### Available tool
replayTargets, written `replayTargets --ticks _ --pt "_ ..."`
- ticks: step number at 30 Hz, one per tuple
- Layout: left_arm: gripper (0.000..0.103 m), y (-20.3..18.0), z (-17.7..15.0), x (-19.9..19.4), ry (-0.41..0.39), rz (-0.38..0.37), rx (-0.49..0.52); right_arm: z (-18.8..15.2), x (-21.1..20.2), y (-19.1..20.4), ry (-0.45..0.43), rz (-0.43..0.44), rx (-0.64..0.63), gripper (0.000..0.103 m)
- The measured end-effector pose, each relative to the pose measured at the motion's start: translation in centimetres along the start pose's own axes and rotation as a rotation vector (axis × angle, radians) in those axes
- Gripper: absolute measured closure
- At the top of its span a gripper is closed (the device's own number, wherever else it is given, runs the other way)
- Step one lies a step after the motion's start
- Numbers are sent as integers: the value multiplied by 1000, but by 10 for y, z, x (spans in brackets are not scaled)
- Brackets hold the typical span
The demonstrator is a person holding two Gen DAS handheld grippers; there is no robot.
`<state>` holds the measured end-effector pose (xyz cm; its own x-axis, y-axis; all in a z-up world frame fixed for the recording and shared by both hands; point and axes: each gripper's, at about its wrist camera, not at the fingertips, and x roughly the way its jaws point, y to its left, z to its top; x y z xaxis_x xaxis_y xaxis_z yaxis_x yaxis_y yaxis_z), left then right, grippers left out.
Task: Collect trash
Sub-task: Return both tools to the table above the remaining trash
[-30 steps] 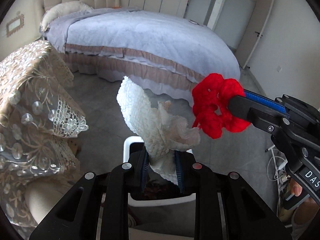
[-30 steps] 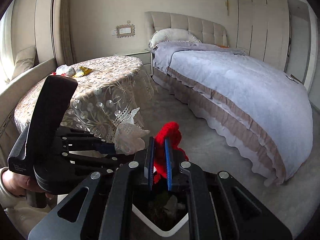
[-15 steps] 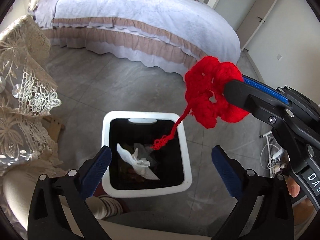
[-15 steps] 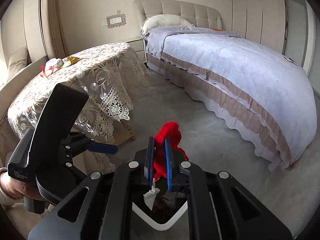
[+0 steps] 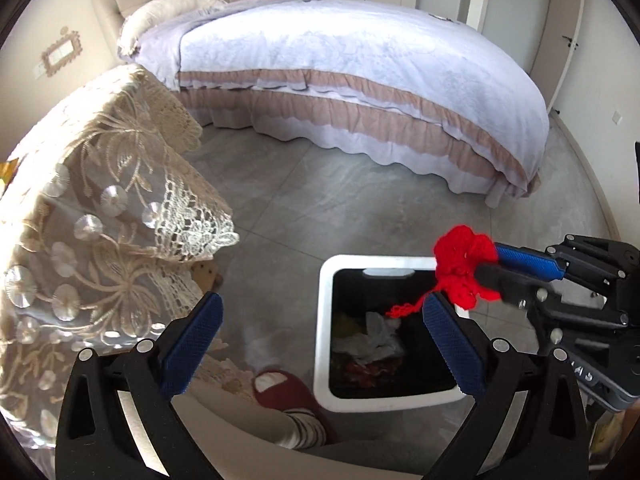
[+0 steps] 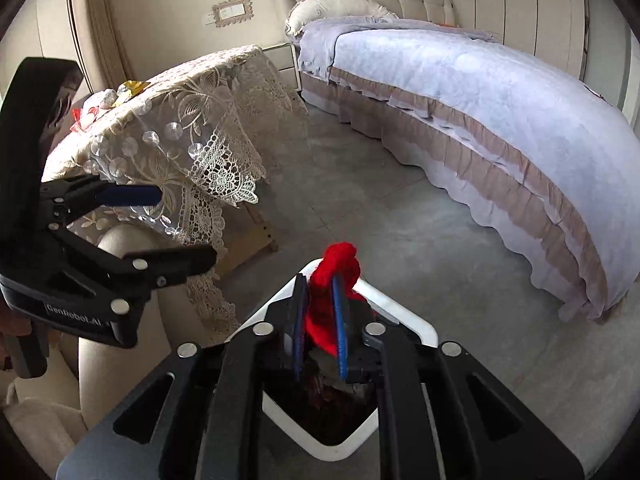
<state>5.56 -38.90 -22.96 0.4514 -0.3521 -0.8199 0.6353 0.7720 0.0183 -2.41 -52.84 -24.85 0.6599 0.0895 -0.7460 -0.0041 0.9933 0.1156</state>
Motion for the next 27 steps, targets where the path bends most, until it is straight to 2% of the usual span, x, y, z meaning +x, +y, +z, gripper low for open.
replayTargets --ticks 1,5,7,17,21,27 --pt "5 5 2 -2 -8 6 -12 -1 5 1 23 -3 -8 1" --pt "5 18 8 -13 -43 9 -52 -1 10 14 20 -101 -115 4" --pt "5 23 9 -18 -60 10 -64 1 9 17 8 -118 -132 4" --pt "5 59 10 -48 -135 19 -140 46 -17 33 -159 -49 -133 4" --pt "5 83 10 -67 -178 45 -181 74 -24 54 -230 27 -151 4" --pt "5 132 4 -96 -218 121 -258 108 -24 100 -335 94 -235 4"
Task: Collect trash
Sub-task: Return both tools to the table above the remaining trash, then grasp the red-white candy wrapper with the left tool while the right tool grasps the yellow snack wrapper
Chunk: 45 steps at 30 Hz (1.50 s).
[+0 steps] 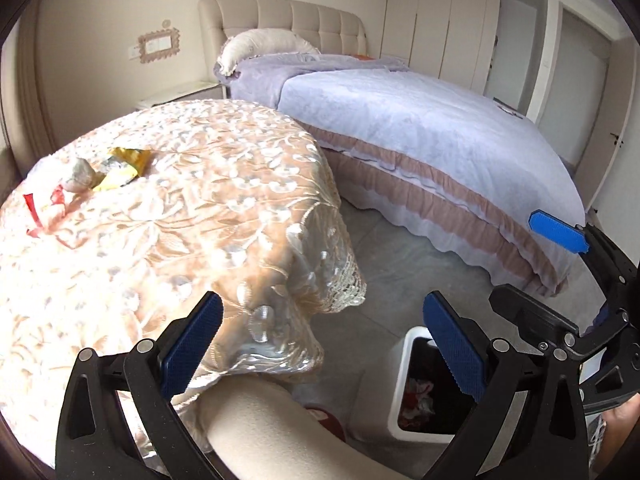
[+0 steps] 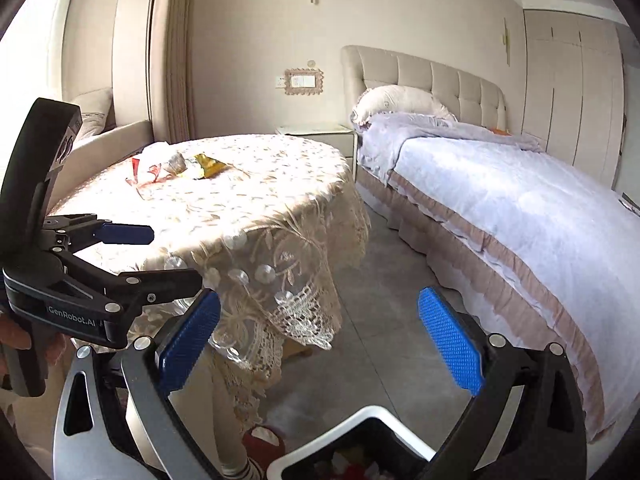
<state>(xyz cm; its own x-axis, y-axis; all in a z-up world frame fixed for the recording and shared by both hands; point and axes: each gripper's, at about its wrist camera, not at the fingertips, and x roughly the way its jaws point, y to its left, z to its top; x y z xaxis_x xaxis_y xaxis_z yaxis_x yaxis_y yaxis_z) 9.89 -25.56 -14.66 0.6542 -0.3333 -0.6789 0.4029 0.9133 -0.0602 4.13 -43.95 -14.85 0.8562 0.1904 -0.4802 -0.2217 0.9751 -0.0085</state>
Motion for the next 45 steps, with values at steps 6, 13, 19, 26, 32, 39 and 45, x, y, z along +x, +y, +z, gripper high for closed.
replayTargets --ticks 6,13,19,26,32,39,45 --pt "5 57 9 -16 -33 75 -94 33 25 37 -21 102 -60 4" --pt "5 123 21 -27 -63 161 -175 69 59 83 -38 181 -146 4" --pt "5 178 30 -26 -66 236 -234 101 95 115 -48 230 -205 4" --pt "5 228 41 -22 -67 288 -260 128 142 150 -43 279 -254 4" --pt "5 260 51 -13 -56 317 -274 146 177 172 -24 304 -298 4" --pt "5 292 64 14 17 326 -273 162 212 189 -9 312 -336 4" --pt "5 314 74 47 99 337 -275 166 238 191 29 303 -337 4"
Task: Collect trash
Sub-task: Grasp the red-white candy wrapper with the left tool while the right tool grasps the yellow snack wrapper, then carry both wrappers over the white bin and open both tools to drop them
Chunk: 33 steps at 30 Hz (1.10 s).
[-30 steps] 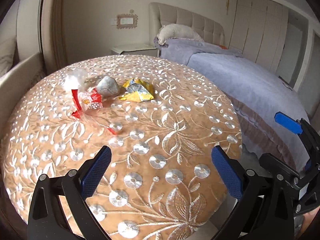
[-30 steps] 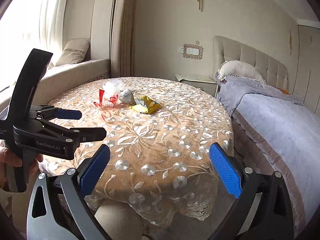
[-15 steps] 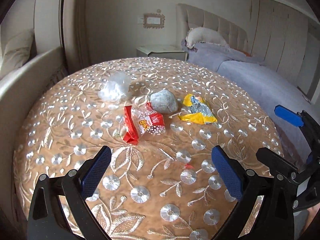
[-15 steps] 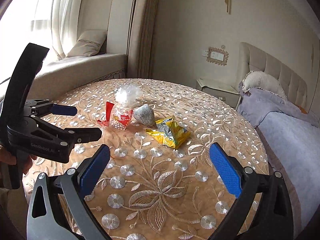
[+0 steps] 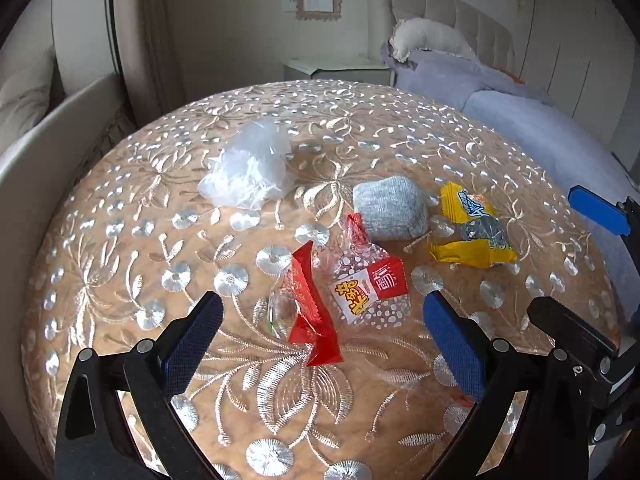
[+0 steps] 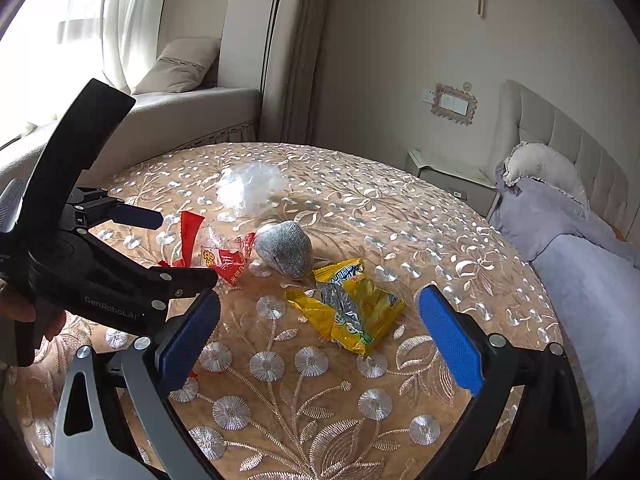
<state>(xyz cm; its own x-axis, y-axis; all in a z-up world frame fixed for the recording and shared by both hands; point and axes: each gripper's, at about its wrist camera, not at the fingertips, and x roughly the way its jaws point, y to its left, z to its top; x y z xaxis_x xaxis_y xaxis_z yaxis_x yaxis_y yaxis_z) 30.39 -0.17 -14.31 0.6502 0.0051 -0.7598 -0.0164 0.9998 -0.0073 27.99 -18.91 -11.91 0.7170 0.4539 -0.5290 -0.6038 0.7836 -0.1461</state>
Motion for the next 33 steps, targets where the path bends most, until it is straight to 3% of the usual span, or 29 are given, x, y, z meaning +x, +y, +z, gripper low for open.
replayTargets --ticks 3,4,5,6,14,19,20,21,24,27,33 --pt "5 4 5 13 19 -43 -16 1 10 -5 36 -1 3 4" --pt "21 5 6 17 32 -70 -19 1 13 -7 42 -4 6 4" --pt "63 5 5 21 53 -98 -12 2 16 -9 52 -10 4 4" --pt "69 3 5 23 63 -101 -4 2 20 -11 66 -18 -1 4" --pt "71 -3 -1 -2 -2 -138 16 2 48 -20 154 -50 -13 4" --pt "71 -5 -6 -18 -22 -154 10 3 64 -24 212 -18 11 6" --pt "71 -6 -7 -20 -25 -153 8 3 69 -25 236 -25 12 20" --pt "71 -7 -8 -22 -25 -155 6 1 75 -26 262 -27 16 60" --pt "71 -8 -12 -30 -33 -160 -2 -1 83 -31 320 42 81 92" --pt "71 -11 -16 -41 -46 -160 -2 3 61 -20 267 -3 25 95" --pt "71 -24 -21 -62 -77 -190 8 3 -8 -12 162 23 41 96"
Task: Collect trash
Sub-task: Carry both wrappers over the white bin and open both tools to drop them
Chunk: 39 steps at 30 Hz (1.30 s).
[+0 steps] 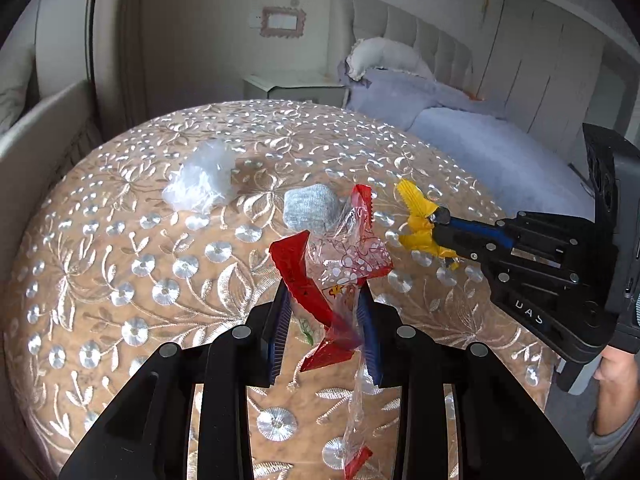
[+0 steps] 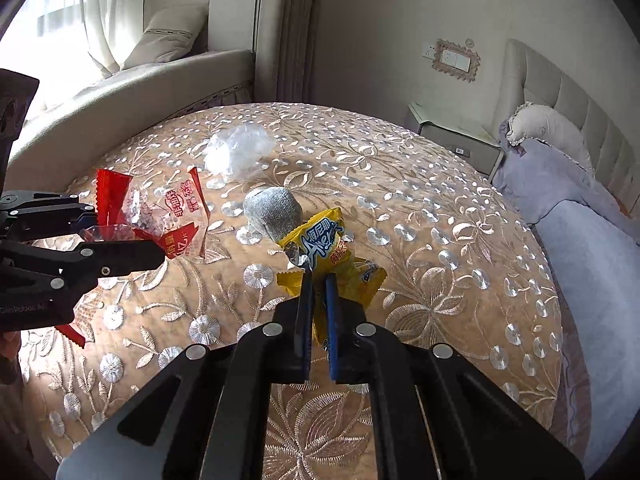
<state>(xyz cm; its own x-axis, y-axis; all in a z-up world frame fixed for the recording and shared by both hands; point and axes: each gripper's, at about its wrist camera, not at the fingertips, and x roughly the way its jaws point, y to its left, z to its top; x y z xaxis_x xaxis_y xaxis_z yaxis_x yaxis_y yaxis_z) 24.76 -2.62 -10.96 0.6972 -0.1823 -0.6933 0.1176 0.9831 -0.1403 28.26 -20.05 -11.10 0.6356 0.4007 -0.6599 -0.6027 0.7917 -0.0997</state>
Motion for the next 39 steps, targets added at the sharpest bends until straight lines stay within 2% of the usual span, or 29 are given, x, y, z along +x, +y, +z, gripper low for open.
replayTargets --ticks 6,12,18,27,32,39 --pt "71 -43 -14 -19 -24 -64 40 -31 -70 4 -72 -18 43 96" --pt "71 -91 -34 -37 -29 -136 87 -71 -134 1 -121 -92 117 96" --pt "71 -142 -59 -47 -13 -201 160 -111 -178 -3 -151 -157 181 96" --pt "71 -228 -107 -46 48 -323 291 -188 -232 -15 -142 -263 311 96" --pt "71 -274 -138 -42 91 -388 352 -234 -253 -24 -101 -324 388 96" --pt "71 -327 -184 -28 189 -465 424 -294 -278 -31 -61 -386 482 96"
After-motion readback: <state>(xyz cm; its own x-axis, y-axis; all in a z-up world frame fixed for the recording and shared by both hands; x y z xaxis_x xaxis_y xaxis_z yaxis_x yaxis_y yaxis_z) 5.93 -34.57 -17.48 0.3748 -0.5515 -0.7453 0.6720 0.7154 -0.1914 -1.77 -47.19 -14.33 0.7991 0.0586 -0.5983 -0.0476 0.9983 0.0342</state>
